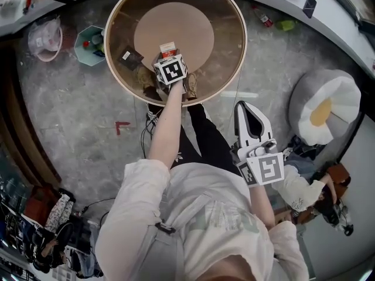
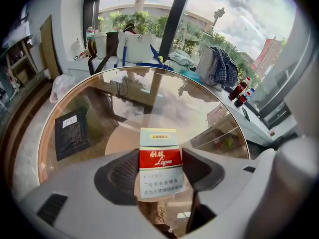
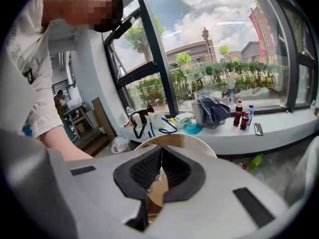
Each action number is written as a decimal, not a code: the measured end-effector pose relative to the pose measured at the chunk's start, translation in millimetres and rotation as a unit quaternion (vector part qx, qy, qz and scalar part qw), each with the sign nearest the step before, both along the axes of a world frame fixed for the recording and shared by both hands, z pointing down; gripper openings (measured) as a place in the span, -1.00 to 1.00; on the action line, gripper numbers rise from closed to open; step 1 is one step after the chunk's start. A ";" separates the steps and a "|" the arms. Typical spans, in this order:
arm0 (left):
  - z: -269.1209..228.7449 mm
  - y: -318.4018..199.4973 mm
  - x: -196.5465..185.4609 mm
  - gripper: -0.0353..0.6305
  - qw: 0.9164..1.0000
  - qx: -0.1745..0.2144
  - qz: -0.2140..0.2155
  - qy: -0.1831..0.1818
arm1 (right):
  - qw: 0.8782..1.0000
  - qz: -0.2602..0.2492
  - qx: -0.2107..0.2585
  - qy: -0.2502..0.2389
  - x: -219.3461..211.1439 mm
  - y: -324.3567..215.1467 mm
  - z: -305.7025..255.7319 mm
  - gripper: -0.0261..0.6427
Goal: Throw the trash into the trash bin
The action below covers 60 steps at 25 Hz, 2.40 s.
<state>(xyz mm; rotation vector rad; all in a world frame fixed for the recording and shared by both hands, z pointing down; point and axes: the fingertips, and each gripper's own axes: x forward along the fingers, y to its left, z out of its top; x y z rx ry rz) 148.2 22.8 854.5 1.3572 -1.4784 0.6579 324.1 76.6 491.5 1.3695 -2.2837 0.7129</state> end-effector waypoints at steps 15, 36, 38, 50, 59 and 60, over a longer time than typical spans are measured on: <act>-121.4 -76.3 -15.9 -0.09 0.979 0.187 0.068 -0.054 | 0.999 -0.022 0.024 -0.013 -32.5 -5.3 -18.4 -0.88; -505.2 -47.6 -116.3 -0.09 0.860 0.504 0.049 -0.060 | 0.983 -0.067 0.144 -0.096 -186.0 -78.8 -146.2 -0.88; -513.5 -42.0 -121.1 -0.09 0.856 0.512 0.053 -0.050 | 0.980 -0.081 0.160 -0.089 -200.9 -80.6 -150.8 -0.88; -431.4 -51.0 -223.8 -0.09 0.901 0.429 -0.018 -0.058 | 0.980 -0.143 0.131 -0.051 -275.0 -115.9 -107.4 -0.88; -214.3 -42.7 -345.3 -0.10 0.957 0.270 -0.081 -0.073 | 0.981 -0.190 0.030 -0.010 -345.0 -133.6 2.7 -0.88; -184.4 -42.4 -355.3 -0.10 0.962 0.252 -0.086 -0.057 | 0.981 -0.192 0.020 -0.007 -354.1 -135.0 14.3 -0.88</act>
